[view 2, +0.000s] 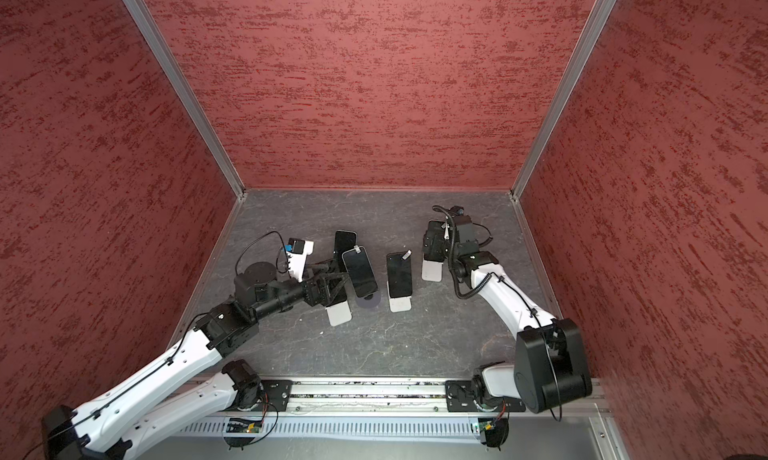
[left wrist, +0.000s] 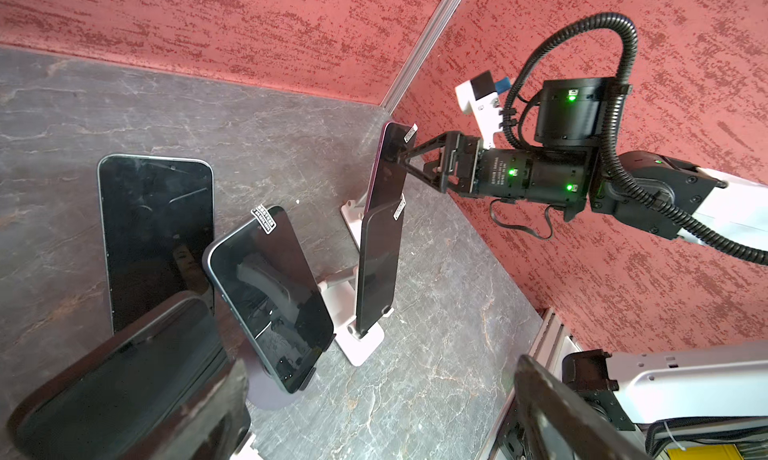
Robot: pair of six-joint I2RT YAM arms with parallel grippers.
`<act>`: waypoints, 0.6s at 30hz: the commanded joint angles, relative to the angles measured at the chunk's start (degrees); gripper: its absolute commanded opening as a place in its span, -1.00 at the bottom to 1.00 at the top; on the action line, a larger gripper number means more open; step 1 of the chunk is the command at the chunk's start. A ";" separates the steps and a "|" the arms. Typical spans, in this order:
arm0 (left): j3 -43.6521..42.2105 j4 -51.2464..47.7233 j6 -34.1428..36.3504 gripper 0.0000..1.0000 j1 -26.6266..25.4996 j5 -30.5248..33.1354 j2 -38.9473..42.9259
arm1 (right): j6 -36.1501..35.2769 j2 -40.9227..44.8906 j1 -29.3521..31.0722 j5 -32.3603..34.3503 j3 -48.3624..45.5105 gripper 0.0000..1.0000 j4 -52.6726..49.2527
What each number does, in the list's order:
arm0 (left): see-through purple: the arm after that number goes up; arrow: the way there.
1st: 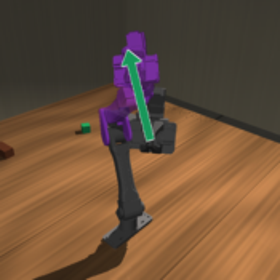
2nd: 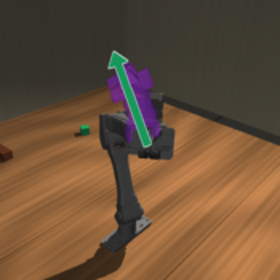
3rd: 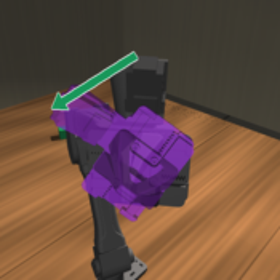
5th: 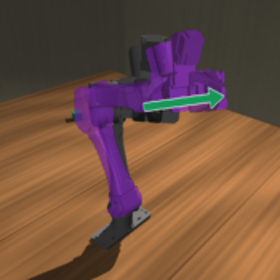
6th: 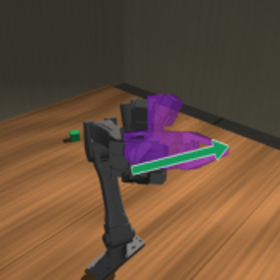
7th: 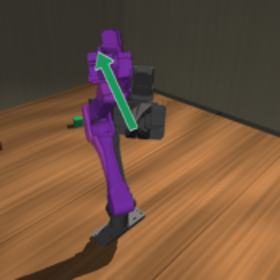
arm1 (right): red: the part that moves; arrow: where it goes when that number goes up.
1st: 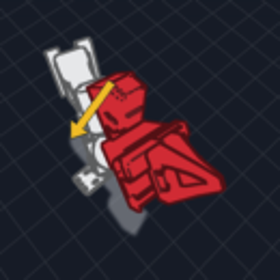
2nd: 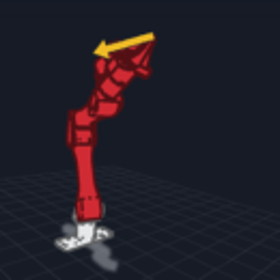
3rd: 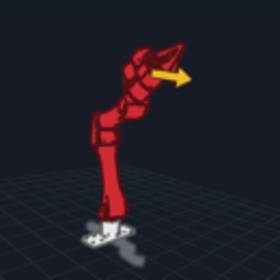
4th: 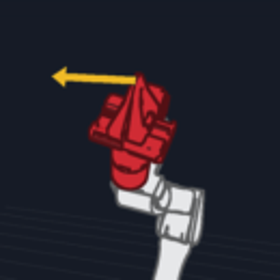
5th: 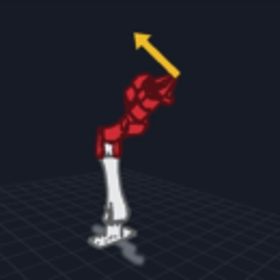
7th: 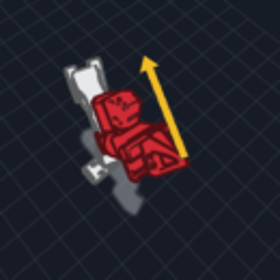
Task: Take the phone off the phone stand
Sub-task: 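Reach the right gripper to the pink-cased phone while the left arm extends forward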
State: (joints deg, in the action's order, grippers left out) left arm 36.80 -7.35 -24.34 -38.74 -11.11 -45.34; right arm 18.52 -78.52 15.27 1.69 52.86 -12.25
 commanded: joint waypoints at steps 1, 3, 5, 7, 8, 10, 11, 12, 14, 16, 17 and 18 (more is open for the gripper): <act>1.17 2.65 1.92 0.99 0.89 -0.90 -0.61 | -1.48 -1.98 1.98 8.06 2.59 0.98 -1.27; 1.26 2.91 1.99 0.99 1.45 -1.23 -0.89 | -1.39 -3.09 2.48 10.27 2.94 0.98 -1.46; 1.16 3.37 1.93 0.99 2.02 -1.67 -0.98 | -1.39 -4.02 2.92 12.27 2.98 0.98 -1.51; 0.83 3.87 1.83 0.99 2.59 -1.97 -0.98 | -1.52 -4.45 3.19 13.29 3.04 0.98 -1.38; 0.81 4.01 1.74 0.99 2.85 -2.13 -1.00 | -1.46 -4.45 3.23 13.72 2.96 0.98 -1.24; 0.61 4.10 1.57 0.99 3.31 -2.31 -0.98 | -1.47 -6.42 3.53 14.36 2.95 0.98 -1.01; 0.47 4.27 1.44 0.99 3.56 -2.47 -0.89 | -1.47 -6.70 3.63 14.60 2.88 0.98 -0.73; 0.46 4.34 1.49 0.99 3.74 -2.57 -0.89 | -1.47 -6.95 3.71 14.73 2.86 0.98 -0.45; 0.26 4.61 1.40 0.99 4.07 -2.73 -0.80 | -1.30 -7.50 3.89 14.65 2.69 0.98 0.33; 0.12 4.78 1.40 0.99 4.33 -2.69 -0.76 | -1.23 -8.01 4.13 14.65 2.53 0.98 1.30; 0.14 4.72 1.32 0.99 4.46 -2.78 -0.80 | -1.11 -8.20 4.22 14.65 2.35 0.98 2.00; 0.12 4.72 1.33 0.99 4.63 -2.85 -0.80 | -0.91 -8.35 4.24 14.65 2.19 0.98 2.53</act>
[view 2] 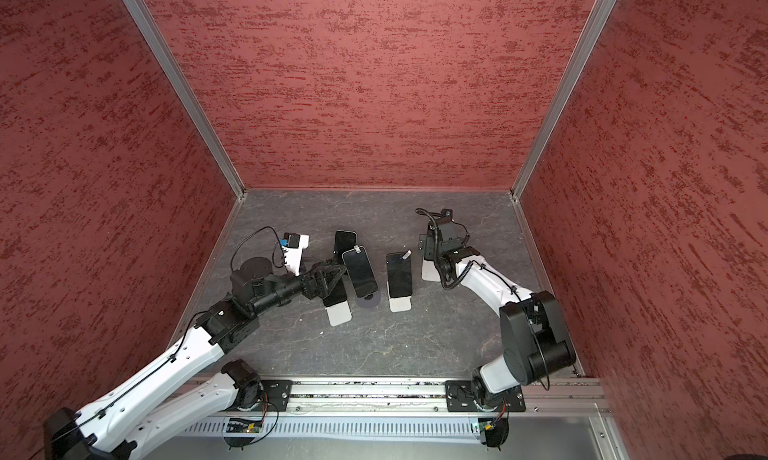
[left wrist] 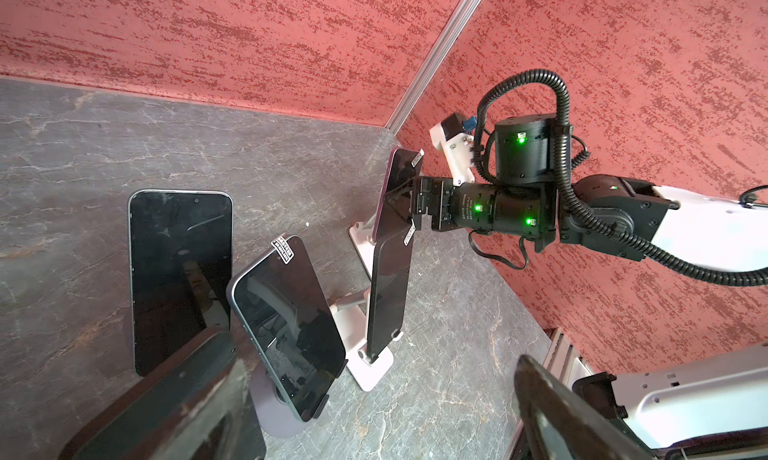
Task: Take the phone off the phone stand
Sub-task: 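Close the right gripper on the pink-cased phone and lift it off its stand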
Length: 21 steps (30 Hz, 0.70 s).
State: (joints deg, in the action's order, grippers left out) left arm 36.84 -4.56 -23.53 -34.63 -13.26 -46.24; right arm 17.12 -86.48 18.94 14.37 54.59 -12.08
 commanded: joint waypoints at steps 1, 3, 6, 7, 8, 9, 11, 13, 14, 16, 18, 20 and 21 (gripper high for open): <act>0.07 1.83 0.51 0.99 0.62 -0.79 0.10 | 0.67 -0.51 0.65 1.98 0.26 0.97 3.05; 0.09 1.67 0.46 0.99 0.79 -0.90 0.17 | 1.11 -0.80 0.66 2.06 -0.07 0.97 4.02; 0.09 1.48 0.43 0.99 1.06 -1.00 0.18 | 1.71 -1.44 0.74 2.19 -0.31 0.90 5.17; 0.02 1.48 0.46 0.99 1.19 -0.98 0.18 | 1.85 -1.65 0.75 2.24 -0.36 0.88 5.60; 0.00 1.44 0.49 0.99 1.28 -1.03 0.23 | 2.08 -1.89 0.75 2.32 -0.36 0.86 5.91; -0.03 1.47 0.46 0.99 1.37 -0.99 0.18 | 2.21 -2.02 0.84 2.33 -0.42 0.84 6.16; 0.08 1.24 0.56 0.99 1.56 -0.98 0.27 | 2.37 -2.37 0.92 2.46 -0.49 0.79 6.54; 0.12 0.88 0.76 0.99 1.85 -0.81 0.27 | 2.64 -2.71 1.02 2.72 -0.69 0.75 6.84; 0.07 0.80 0.77 0.99 2.01 -0.81 0.27 | 2.65 -2.82 1.10 2.93 -0.71 0.72 6.93; 0.12 0.60 0.85 0.99 2.35 -0.81 0.27 | 2.74 -3.08 1.19 3.03 -0.91 0.62 7.22; 0.24 0.36 0.94 0.99 2.55 -0.85 0.27 | 2.50 -3.30 1.30 2.88 -1.06 0.45 7.57; 0.50 -0.14 1.19 0.99 2.80 -0.89 0.27 | 2.39 -3.51 1.45 2.94 -1.15 0.33 7.68; 0.64 -0.40 1.29 0.99 2.90 -0.94 0.36 | 2.29 -3.59 1.60 2.94 -1.15 0.26 7.68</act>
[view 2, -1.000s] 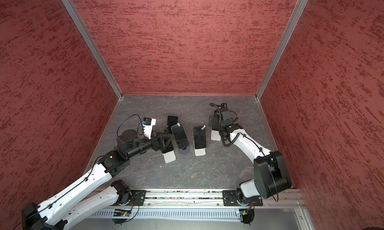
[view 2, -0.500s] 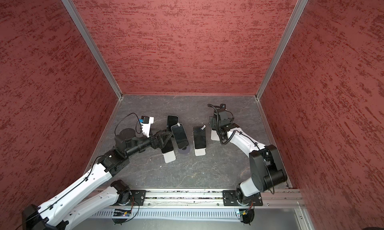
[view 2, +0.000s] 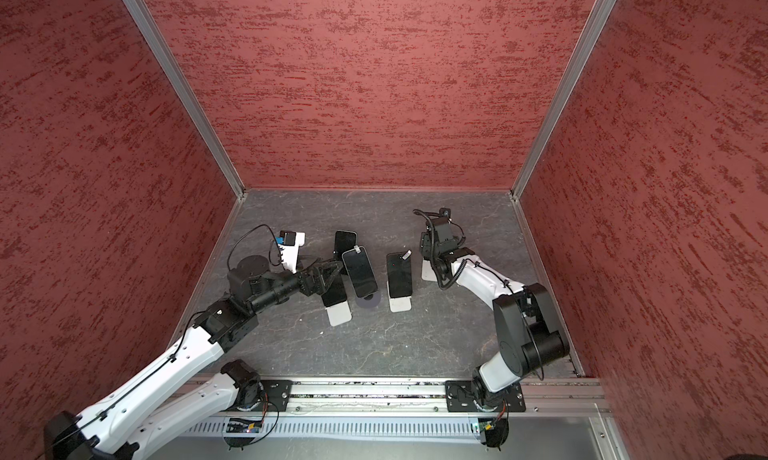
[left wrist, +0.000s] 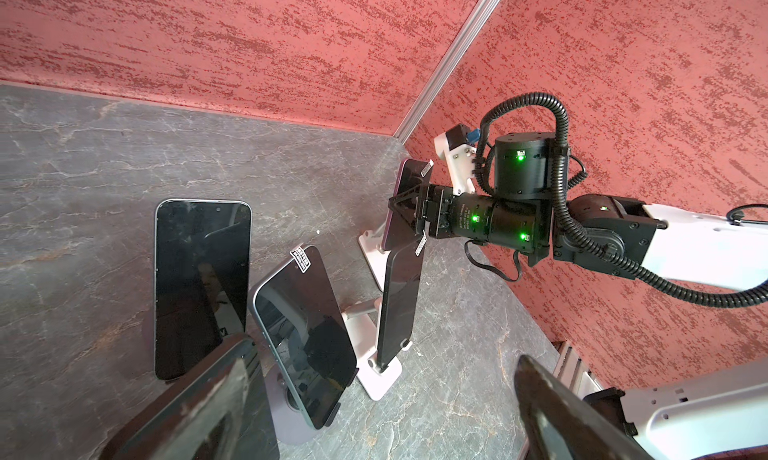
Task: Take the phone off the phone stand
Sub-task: 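Close the right gripper on the pink-cased phone and lift it off its stand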
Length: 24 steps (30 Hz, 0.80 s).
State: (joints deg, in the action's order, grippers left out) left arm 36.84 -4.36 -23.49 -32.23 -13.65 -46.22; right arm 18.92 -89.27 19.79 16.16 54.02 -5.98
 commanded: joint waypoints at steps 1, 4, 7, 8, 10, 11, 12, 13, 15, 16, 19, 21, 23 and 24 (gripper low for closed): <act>0.75 -0.81 1.29 0.99 0.58 -0.42 0.41 | 0.51 -0.80 0.84 1.28 -0.56 0.24 1.59; 0.87 -1.15 1.42 0.99 0.59 -0.34 0.77 | 0.33 -0.37 1.04 1.71 -0.89 0.19 1.74; 0.70 -1.44 1.36 0.99 0.59 0.01 1.06 | 0.07 0.64 1.13 1.85 -1.28 0.16 1.67; 0.65 -1.48 1.34 0.99 0.63 0.10 1.21 | 0.00 1.01 1.13 1.78 -1.37 0.15 1.58; 0.60 -1.51 1.34 0.99 0.66 0.04 1.39 | -0.27 2.12 1.17 1.26 -1.55 0.14 1.51; 0.60 -1.53 1.26 0.99 0.68 0.09 1.38 | -0.37 2.74 1.21 1.15 -1.62 0.13 1.30; 0.60 -1.53 1.25 0.99 0.68 0.00 1.39 | -0.52 3.45 1.19 1.02 -1.55 0.13 1.07; 0.60 -1.53 1.25 0.99 0.68 -0.14 1.31 | -0.72 4.01 1.21 0.98 -1.41 0.13 0.76; 0.69 -1.53 1.29 0.99 0.68 -0.42 1.22 | -1.24 5.45 1.20 1.06 -1.33 0.13 0.01; 0.69 -1.44 1.29 0.99 0.67 -0.61 1.13 | -1.65 5.71 1.23 1.02 -1.29 0.13 -0.37; 0.77 -1.26 1.40 0.99 0.68 -1.01 0.88 | -2.56 8.59 1.21 1.15 -1.02 0.13 -1.62; 0.69 -1.18 1.38 0.99 0.68 -1.03 0.61 | -3.00 9.82 1.21 1.41 -0.86 0.12 -2.60; 0.70 -1.01 1.34 0.99 0.68 -1.03 0.35 | -3.55 10.83 1.21 2.00 -0.59 0.12 -3.73; 0.73 -1.03 1.34 0.99 0.68 -1.03 0.26 | -3.89 11.36 1.21 2.41 -0.50 0.12 -4.27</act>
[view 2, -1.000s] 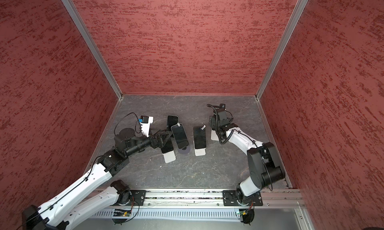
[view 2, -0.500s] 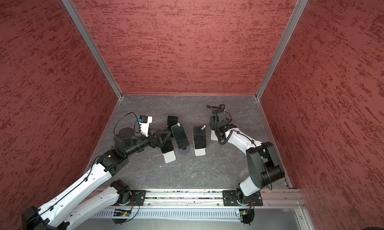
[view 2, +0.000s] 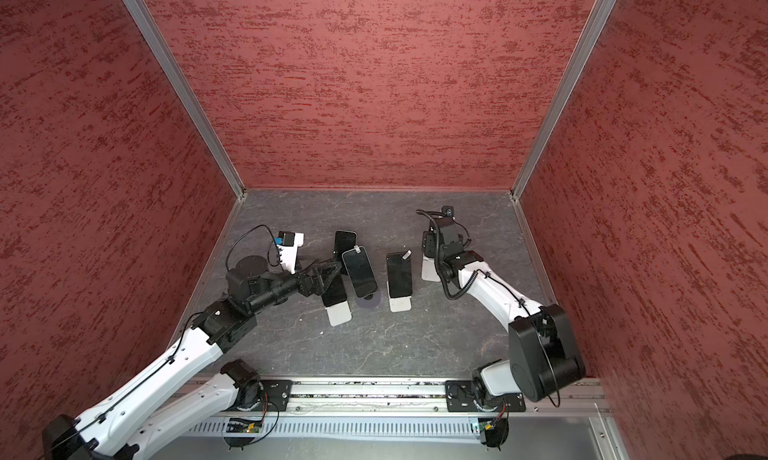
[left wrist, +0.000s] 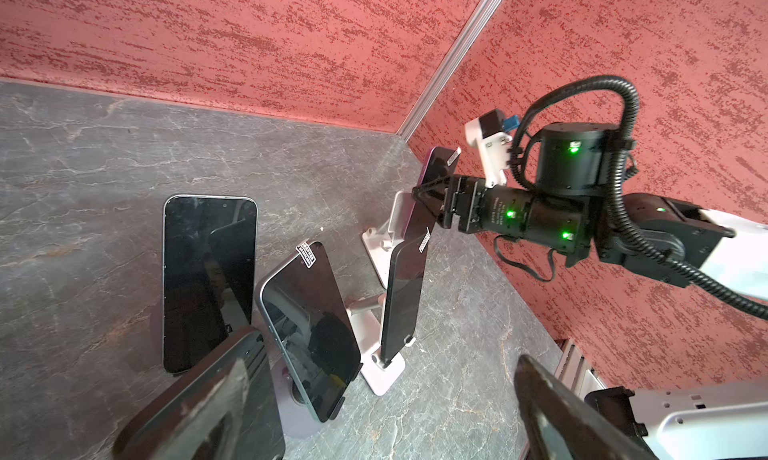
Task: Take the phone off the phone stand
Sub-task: 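Close the right gripper on the pink-cased phone and lift it off its stand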
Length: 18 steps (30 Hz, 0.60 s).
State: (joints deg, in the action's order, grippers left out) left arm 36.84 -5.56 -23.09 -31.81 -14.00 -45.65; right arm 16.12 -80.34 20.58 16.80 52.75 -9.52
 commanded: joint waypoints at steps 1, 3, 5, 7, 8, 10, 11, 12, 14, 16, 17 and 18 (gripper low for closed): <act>0.70 0.35 0.94 0.99 0.26 -0.74 -0.38 | -1.45 2.90 0.43 2.27 0.90 0.12 -1.22; 0.78 0.46 0.94 0.99 0.26 -0.93 -0.58 | -2.26 3.97 0.43 3.61 0.89 0.12 -2.26; 0.80 0.51 1.01 0.99 0.26 -1.03 -0.72 | -3.15 4.75 0.43 5.38 0.95 0.12 -3.28; 0.78 0.62 1.03 0.99 0.26 -1.08 -0.67 | -3.93 5.23 0.34 7.48 1.02 0.11 -4.38; 0.73 0.72 1.03 0.99 0.26 -1.03 -0.67 | -4.35 5.36 0.26 8.40 0.92 0.11 -4.85; 0.65 0.95 0.94 0.99 0.26 -1.10 -0.67 | -5.01 5.28 -0.16 9.71 0.62 0.11 -5.68; 0.52 1.12 0.87 0.99 0.26 -1.03 -0.68 | -5.27 5.22 -0.42 10.28 0.40 0.11 -6.01; 0.45 1.17 0.86 0.99 0.26 -1.10 -0.68 | -5.37 5.05 -0.68 10.56 0.10 0.11 -6.13; 0.36 1.25 0.75 0.99 0.26 -1.12 -0.71 | -5.54 4.85 -1.55 10.63 -0.87 0.11 -6.00; 0.34 1.29 0.77 0.99 0.28 -1.20 -0.68 | -5.28 4.36 -2.89 9.89 -1.84 0.11 -5.61; 0.32 1.34 0.73 0.99 0.26 -1.24 -0.67 | -4.97 4.07 -3.78 9.29 -2.32 0.11 -5.55; 0.35 1.29 0.77 0.99 0.26 -1.21 -0.67 | -4.71 3.71 -4.48 8.66 -2.60 0.11 -5.43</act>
State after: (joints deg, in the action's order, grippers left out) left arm 36.84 -5.50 -23.11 -31.81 -14.57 -46.24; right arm 11.29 -76.62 18.00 24.12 51.00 -15.77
